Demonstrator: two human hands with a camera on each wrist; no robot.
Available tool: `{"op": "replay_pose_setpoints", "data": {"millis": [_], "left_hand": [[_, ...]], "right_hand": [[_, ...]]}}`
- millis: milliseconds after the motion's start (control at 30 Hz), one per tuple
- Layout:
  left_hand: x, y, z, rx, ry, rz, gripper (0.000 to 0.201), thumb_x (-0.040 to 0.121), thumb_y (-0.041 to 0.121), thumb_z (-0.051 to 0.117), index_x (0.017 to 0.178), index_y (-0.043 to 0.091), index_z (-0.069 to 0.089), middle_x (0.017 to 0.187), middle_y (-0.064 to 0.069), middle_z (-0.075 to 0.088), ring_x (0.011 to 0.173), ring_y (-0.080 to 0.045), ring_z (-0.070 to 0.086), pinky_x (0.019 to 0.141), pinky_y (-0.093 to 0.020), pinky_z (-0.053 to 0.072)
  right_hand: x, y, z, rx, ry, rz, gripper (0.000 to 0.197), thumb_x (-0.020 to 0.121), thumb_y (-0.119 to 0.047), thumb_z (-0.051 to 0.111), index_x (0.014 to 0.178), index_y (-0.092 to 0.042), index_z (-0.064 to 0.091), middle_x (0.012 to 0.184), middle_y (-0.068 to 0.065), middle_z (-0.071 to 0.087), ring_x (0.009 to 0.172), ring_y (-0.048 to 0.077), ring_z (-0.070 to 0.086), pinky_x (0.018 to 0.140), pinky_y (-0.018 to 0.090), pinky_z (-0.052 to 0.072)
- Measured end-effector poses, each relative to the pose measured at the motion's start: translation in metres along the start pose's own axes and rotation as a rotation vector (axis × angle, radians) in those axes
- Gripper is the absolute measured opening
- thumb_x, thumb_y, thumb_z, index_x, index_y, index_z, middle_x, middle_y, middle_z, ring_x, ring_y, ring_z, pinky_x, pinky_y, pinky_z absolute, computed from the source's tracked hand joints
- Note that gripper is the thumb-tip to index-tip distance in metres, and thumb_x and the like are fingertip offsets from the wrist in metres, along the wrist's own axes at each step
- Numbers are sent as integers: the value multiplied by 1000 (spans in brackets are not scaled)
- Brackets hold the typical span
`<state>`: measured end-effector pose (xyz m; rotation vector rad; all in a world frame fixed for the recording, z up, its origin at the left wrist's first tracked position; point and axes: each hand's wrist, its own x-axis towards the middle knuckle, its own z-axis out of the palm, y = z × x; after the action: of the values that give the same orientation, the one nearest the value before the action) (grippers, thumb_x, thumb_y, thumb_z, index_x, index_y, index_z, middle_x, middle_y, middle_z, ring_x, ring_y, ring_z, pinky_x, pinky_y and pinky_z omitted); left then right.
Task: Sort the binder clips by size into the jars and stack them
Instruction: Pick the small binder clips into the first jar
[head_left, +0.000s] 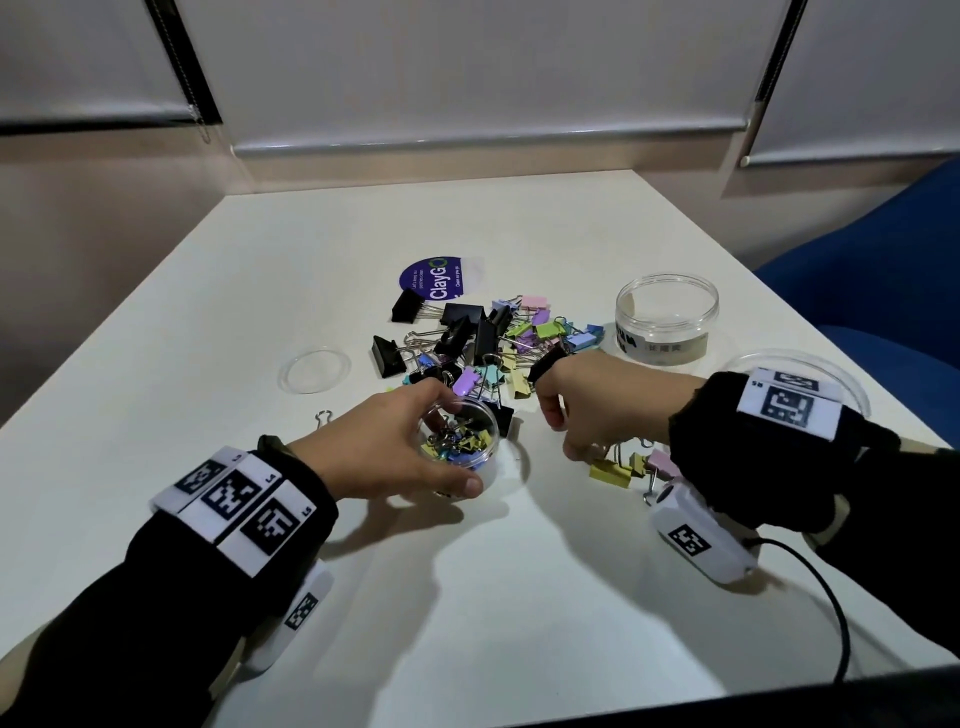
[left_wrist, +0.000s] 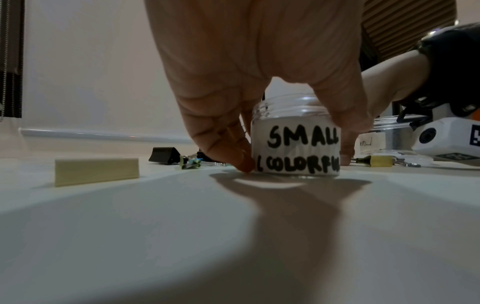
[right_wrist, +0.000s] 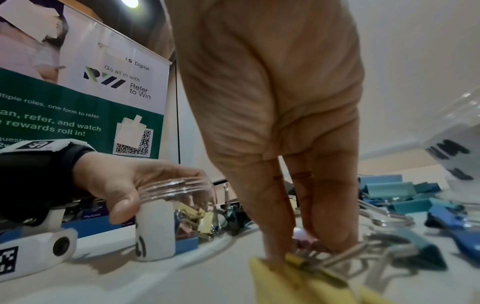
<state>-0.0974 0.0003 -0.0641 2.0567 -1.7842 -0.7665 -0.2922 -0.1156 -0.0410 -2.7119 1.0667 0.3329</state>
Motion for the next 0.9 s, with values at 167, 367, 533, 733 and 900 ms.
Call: {"op": "replay_pose_setpoints", "data": {"millis": [167, 367, 533, 733, 900], "left_hand": [[0, 0, 0, -10, -1, -11, 86, 39, 72, 73, 115, 42, 49, 105, 8, 66, 92, -11, 66, 85, -40, 53], [0, 0, 0, 0, 4, -13, 82, 44, 69, 78, 116, 42, 48, 107, 9, 64, 91, -9, 64, 85, -39, 52], [1, 0, 0, 13, 5, 2, 75, 55, 58, 85, 118, 39, 49, 111, 12, 61, 90, -8, 64, 85, -35, 52], [1, 0, 0, -2, 4, 6, 73, 54, 59, 84, 115, 41, 49, 111, 14, 60, 89, -8, 64, 85, -36, 52], [0, 2, 0, 25, 15, 7, 75, 57, 56, 84, 121, 39, 48, 114, 15, 58, 97, -3, 58, 88, -30, 49]], "right_hand": [[2, -7, 1, -17, 17, -89, 28, 73, 11, 52, 92, -8, 62, 92, 4, 61, 77, 16, 50, 47, 15, 33], [1, -6, 0, 32, 15, -66, 33, 74, 10, 55, 102, -7, 62, 89, 1, 53, 78, 16, 49, 45, 15, 32], [3, -3, 2, 79, -8, -79, 23, 75, 4, 57, 88, -14, 63, 87, 1, 61, 69, 12, 54, 51, 22, 43], [2, 13, -19, 355, 155, 84, 22, 86, -3, 47, 84, -4, 68, 80, 7, 64, 58, 13, 52, 42, 15, 40], [12, 17, -21, 306, 146, 183, 26, 88, -12, 49, 97, 1, 70, 100, 18, 68, 82, 27, 57, 68, 30, 46]]}}
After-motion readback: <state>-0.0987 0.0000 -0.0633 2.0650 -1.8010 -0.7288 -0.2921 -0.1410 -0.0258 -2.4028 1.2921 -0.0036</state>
